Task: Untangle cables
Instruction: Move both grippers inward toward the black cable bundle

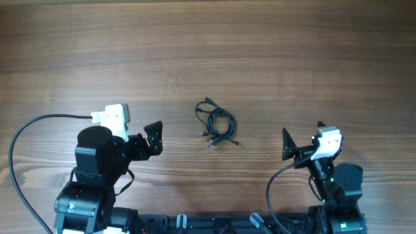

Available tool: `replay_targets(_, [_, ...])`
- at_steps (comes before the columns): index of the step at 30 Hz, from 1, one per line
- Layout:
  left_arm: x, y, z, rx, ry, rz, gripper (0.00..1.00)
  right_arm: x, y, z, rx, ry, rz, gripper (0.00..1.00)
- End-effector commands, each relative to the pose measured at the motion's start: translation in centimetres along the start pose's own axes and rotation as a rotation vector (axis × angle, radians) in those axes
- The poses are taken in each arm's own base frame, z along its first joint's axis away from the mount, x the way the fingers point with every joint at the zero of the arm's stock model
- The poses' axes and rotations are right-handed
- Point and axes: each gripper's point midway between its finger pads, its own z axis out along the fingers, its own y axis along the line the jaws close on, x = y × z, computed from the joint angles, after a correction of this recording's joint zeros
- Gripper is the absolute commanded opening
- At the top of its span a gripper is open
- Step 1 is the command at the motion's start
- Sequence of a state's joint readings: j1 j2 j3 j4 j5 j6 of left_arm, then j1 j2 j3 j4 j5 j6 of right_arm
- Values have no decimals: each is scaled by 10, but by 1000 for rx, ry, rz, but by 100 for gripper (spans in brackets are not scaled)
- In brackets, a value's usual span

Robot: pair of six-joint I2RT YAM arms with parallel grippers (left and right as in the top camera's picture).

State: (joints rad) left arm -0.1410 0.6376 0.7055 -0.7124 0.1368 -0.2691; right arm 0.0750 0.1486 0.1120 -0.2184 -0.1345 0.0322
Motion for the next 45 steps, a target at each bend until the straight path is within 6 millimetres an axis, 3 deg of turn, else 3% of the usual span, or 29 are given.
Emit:
replay_targets(1, [-16,-8,-4,32,-52,-47,100,-20,1,1,0,57,92,100])
replay_targets(6, [-30,-15,7,61,-80,-66,100,-31,11,13,-48,279,118,100])
replay_targets(10, [-16,-27,49,90,102,-67,100,-42,2,17,15,471,141,100])
replay_targets(13, [-14,-33,82,45,211,-44,100,-61,35,24,-183,476,187,100])
replay_targets(15, [-1,-37,98,31,295,-33,100,-77,49,27,-272,413,188,100])
replay_targets(17, [5,-35,111,23,321,-59,100,-79,49,28,-270,406,195,100])
replay_targets(19, [-9,-57,128,112,265,-67,100,-75,44,30,-235,424,216,97])
replay_targets(21, [-15,-64,145,91,206,1,100,-70,38,34,-197,441,240,95])
replay_targets(23, [-2,-83,166,124,212,100,97,-62,29,41,-146,470,241,82])
replay_targets(26, [28,-98,191,149,267,163,91,-48,24,49,-111,523,272,82])
replay_targets(29, [73,-102,212,140,376,201,82,-38,23,54,-94,564,322,81])
replay_targets(34, [118,-100,220,115,496,243,61,-31,22,58,-90,589,328,81])
replay_targets(37, [123,-100,219,112,511,247,33,-32,22,59,-91,583,327,78])
replay_targets(39, [124,-99,219,108,515,242,21,-31,22,58,-91,585,328,78])
replay_targets(43, [131,-93,216,90,547,241,27,-27,27,60,-116,609,348,78])
replay_targets(45, [129,-95,217,95,537,241,39,-19,31,62,-131,641,356,78])
